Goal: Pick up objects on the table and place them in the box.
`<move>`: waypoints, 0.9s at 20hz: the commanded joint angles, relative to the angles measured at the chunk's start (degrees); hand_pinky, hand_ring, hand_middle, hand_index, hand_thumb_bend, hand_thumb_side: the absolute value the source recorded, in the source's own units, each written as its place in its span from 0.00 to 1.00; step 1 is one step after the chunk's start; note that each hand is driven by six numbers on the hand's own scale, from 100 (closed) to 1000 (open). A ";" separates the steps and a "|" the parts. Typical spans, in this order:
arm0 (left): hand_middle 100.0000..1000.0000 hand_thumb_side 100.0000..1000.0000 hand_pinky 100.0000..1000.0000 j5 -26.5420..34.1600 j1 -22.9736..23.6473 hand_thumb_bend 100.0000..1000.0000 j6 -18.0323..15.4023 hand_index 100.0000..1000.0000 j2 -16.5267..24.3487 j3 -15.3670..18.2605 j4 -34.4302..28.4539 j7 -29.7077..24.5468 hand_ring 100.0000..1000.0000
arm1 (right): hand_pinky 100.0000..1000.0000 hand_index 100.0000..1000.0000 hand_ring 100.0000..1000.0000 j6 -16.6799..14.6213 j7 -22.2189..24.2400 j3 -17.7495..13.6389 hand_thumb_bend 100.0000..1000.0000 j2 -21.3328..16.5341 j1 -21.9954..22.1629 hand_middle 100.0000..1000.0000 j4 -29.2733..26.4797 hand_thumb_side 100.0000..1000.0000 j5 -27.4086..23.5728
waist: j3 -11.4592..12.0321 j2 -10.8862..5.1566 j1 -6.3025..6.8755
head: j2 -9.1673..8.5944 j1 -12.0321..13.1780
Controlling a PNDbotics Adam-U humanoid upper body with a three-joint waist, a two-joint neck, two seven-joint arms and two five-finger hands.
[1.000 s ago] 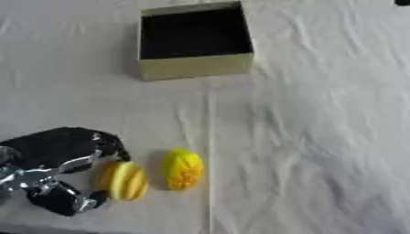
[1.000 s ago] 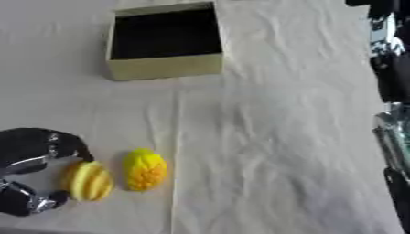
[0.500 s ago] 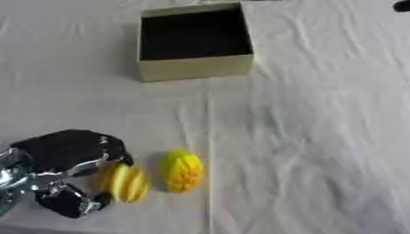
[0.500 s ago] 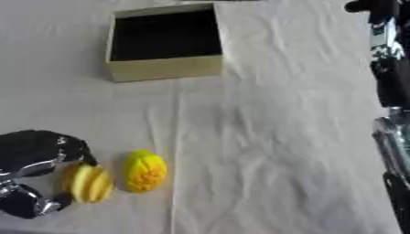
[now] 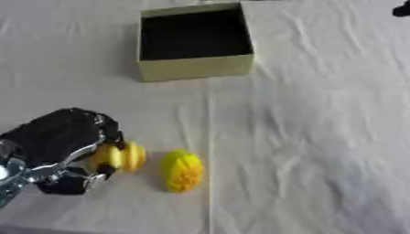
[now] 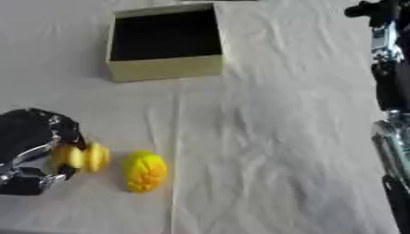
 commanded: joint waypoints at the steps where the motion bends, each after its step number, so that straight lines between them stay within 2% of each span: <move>1: 0.45 0.00 0.55 1.33 -1.35 0.00 -1.35 0.58 1.36 1.64 -0.72 1.81 0.55 | 0.85 0.76 0.61 -0.07 -0.28 -0.36 0.00 -0.78 -0.16 0.68 -0.99 0.56 -0.34 | 0.01 -1.13 0.09 | -0.21 -0.22; 3: 0.46 0.00 0.55 3.08 -2.44 0.00 -2.02 0.58 1.75 2.61 -0.72 2.44 0.55 | 0.85 0.76 0.61 -0.13 -0.41 -0.46 0.00 -0.87 -0.14 0.67 -0.99 0.56 -0.33 | 0.02 -1.12 0.13 | -0.23 -0.40; 4: 0.46 0.12 0.55 3.82 -3.34 0.00 -2.11 0.58 2.02 3.49 -0.72 3.19 0.55 | 0.85 0.76 0.61 -0.17 -0.46 -0.49 0.00 -0.94 -0.21 0.67 -0.99 0.57 -0.32 | 0.03 -1.10 0.12 | -0.31 -0.47; 5: 0.46 0.00 0.55 4.43 -4.23 0.00 -2.10 0.58 2.33 4.35 -0.72 4.09 0.55 | 0.85 0.76 0.61 -0.24 -0.51 -0.52 0.00 -1.05 -0.30 0.67 -0.99 0.55 -0.32 | 0.03 -1.06 0.10 | -0.42 -0.52; 9: 0.46 0.00 0.56 7.89 -10.73 0.00 -0.10 0.58 2.84 8.56 -0.72 7.00 0.55 | 0.84 0.76 0.61 -0.90 -0.58 -0.51 0.00 -2.22 -1.28 0.67 -0.99 0.53 -0.32 | -0.19 -0.95 -0.09 | -0.98 -0.66; 13: 0.46 0.00 0.57 15.23 -18.71 0.00 2.48 0.59 1.67 10.45 -0.02 5.04 0.55 | 0.84 0.76 0.61 -1.55 -0.07 -0.04 0.00 -2.99 -2.71 0.67 -0.99 0.52 -0.64 | -1.09 -0.37 -0.23 | -1.77 -0.21; 16: 0.46 0.00 0.58 18.16 -24.29 0.00 2.39 0.58 -0.31 10.85 5.60 3.85 0.55 | 0.84 0.76 0.61 -1.67 0.21 0.05 0.00 -3.05 -3.35 0.67 -0.99 0.52 -0.90 | -2.05 0.31 -0.26 | -2.23 0.07; 18: 0.45 0.00 0.57 17.85 -27.18 0.00 1.19 0.58 -1.83 11.17 9.87 4.62 0.55 | 0.84 0.76 0.61 -1.69 0.24 0.00 0.00 -3.01 -3.53 0.67 -0.99 0.52 -0.97 | -2.57 0.64 -0.27 | -2.48 0.31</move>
